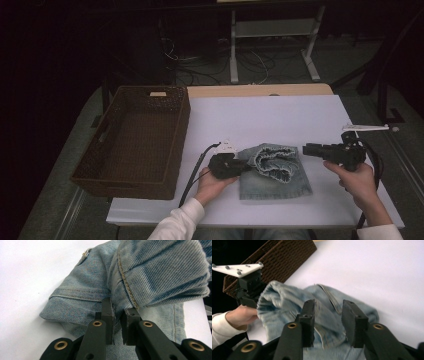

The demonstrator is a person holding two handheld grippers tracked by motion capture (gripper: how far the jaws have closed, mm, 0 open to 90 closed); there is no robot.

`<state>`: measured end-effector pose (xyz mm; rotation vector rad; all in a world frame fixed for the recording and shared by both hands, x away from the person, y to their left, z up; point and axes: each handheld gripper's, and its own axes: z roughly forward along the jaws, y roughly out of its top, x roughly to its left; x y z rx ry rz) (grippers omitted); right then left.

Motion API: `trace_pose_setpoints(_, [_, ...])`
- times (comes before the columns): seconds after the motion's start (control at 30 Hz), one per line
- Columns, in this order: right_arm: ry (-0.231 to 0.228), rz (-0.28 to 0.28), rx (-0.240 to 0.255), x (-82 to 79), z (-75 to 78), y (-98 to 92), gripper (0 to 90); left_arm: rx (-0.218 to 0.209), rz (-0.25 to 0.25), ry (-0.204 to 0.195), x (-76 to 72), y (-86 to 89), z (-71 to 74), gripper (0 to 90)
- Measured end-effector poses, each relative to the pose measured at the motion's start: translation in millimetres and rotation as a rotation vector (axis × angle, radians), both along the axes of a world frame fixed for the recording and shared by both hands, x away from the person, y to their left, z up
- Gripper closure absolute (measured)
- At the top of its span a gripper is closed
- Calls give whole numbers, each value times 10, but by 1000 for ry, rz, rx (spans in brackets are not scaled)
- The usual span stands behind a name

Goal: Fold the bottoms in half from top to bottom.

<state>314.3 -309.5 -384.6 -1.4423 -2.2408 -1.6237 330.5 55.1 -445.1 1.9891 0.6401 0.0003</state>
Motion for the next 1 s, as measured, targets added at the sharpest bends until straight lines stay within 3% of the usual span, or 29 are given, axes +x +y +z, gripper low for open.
trace_pose_setpoints(0.13, [-33,27,17,108,77,63,776,3,1,-3,-7,-3,3,817])
trace_pose_setpoints(0.3, [-43,44,-7,259,110,169,889,7,0,-13,-14,-8,6,817])
trace_pose_setpoints(0.57, [-24,106,-27,388,136,433,892,20,-4,-28,-24,-14,16,817])
trace_pose_setpoints(1.0, [36,218,-54,300,74,752,892,47,-10,-69,-58,-41,28,807])
